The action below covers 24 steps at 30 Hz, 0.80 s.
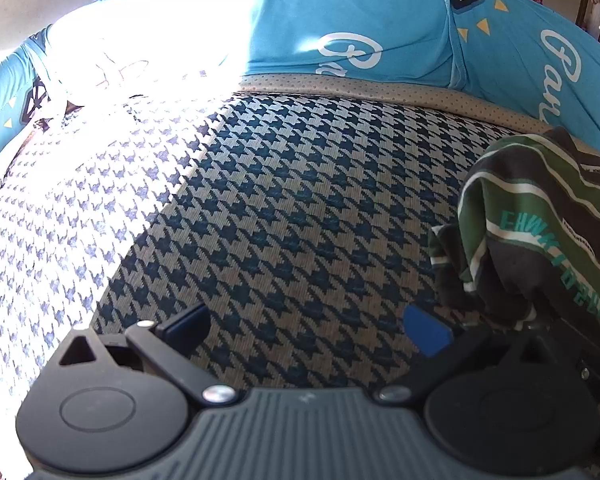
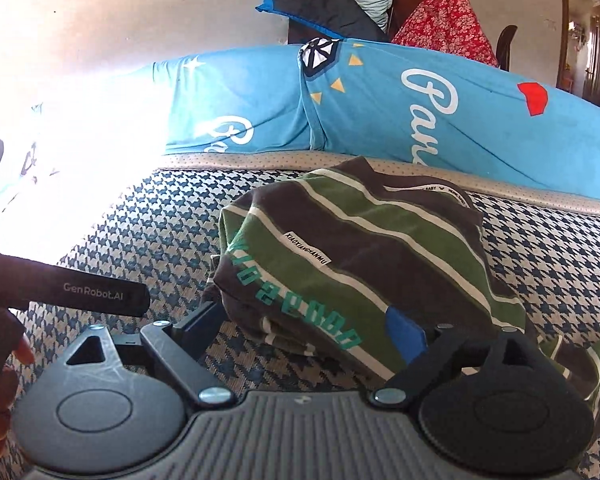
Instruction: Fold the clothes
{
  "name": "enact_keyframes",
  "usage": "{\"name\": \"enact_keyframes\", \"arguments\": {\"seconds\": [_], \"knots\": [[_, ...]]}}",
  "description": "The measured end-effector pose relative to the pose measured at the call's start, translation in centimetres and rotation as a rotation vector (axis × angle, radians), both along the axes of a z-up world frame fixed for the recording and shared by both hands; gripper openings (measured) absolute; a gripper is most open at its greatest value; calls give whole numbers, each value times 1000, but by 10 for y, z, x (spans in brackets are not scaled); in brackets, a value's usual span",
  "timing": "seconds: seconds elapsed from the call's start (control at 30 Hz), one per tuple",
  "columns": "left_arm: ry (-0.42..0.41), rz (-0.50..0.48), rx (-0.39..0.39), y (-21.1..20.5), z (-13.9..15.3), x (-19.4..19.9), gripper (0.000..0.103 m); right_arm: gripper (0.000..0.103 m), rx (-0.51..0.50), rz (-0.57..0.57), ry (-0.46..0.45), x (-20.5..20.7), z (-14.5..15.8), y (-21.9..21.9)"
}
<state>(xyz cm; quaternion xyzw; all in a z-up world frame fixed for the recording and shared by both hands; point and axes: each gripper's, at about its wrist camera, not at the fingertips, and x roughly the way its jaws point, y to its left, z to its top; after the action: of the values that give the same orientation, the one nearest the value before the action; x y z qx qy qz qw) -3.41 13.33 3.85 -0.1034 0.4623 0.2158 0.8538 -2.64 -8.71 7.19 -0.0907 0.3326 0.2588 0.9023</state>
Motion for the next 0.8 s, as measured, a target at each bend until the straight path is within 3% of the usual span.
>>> {"name": "enact_keyframes", "arguments": {"seconds": [0.23,0.3,0.37,0.43,0.53,0.67,0.8], "knots": [[3,12,-6,-5,0,1,103,89,-15,-54,2,8,-7,14],[2,16,-10,-5,0,1,103,81,-25,-65,2,9,-8,17],[0,16,-13,-4,1,0,103,56,-23,-76,6,11,-9,19],[-2,15,-13,-4,2,-1,103,42,-1,-86,16,13,-8,18],[-6,12,-12,-5,3,-1,103,13,20,-113,-18,12,-3,15],[-6,9,-8,-7,4,0,103,6,83,-166,-88,11,12,1],[-5,4,-5,-10,4,1,103,5,134,-288,-139,16,28,-26]]}}
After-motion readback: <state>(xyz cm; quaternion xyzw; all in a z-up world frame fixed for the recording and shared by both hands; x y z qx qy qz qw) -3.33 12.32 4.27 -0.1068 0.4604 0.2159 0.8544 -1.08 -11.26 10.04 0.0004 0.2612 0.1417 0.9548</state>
